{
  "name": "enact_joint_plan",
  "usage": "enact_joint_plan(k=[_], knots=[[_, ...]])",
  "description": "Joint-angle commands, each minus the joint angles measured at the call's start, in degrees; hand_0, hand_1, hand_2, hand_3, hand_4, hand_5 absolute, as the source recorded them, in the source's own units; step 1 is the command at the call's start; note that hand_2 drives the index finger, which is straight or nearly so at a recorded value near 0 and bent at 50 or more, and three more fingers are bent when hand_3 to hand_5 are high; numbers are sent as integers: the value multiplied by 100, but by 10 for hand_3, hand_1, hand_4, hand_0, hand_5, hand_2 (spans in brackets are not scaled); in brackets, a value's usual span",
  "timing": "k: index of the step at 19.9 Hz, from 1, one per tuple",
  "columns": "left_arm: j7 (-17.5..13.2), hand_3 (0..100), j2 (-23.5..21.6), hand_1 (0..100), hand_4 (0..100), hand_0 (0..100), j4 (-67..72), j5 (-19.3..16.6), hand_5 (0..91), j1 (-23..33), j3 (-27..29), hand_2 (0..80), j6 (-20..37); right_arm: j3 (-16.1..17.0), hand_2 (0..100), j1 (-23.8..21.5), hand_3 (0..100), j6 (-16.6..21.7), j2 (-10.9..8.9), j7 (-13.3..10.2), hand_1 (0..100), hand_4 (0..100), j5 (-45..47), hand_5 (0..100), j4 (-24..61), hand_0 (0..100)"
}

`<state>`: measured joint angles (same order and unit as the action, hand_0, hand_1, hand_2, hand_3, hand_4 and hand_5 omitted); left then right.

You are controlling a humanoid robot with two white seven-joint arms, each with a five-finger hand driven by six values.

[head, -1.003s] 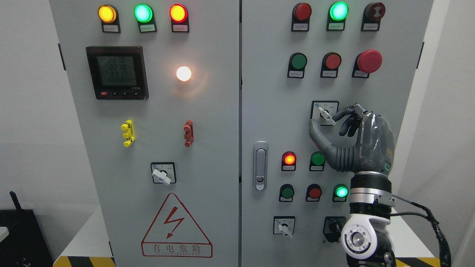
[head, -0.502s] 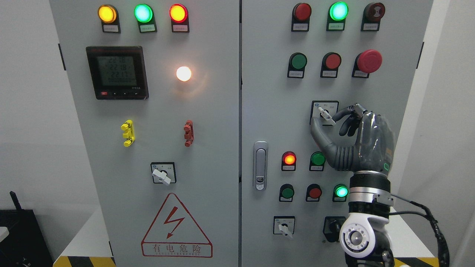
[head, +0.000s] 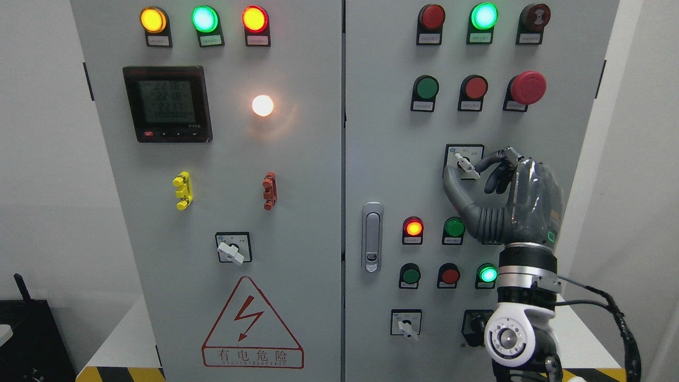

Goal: Rotate and turn off gray switch

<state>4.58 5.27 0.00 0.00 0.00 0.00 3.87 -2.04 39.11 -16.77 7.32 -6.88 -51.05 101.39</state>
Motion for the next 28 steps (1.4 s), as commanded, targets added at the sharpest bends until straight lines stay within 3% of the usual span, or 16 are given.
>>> enact_joint_plan(k=[1,22,28], knots=[[-1,0,0,389,0,120,-149,114,0,-53,44,0,0,2,603,35,896,-37,-2,3,478,907,-1,1000,-49,143],[-1,0,0,389,0,120,-149,114,0,-53,44,0,0,-33,632,79,915,-115,-2,3,471,912,-1,1000,-58,169],[-1,0,0,389,0,120,-149,114,0,-53,44,0,0,-33,641,79,926,-124,-2,20,470,917,-1,1000,-75,216]])
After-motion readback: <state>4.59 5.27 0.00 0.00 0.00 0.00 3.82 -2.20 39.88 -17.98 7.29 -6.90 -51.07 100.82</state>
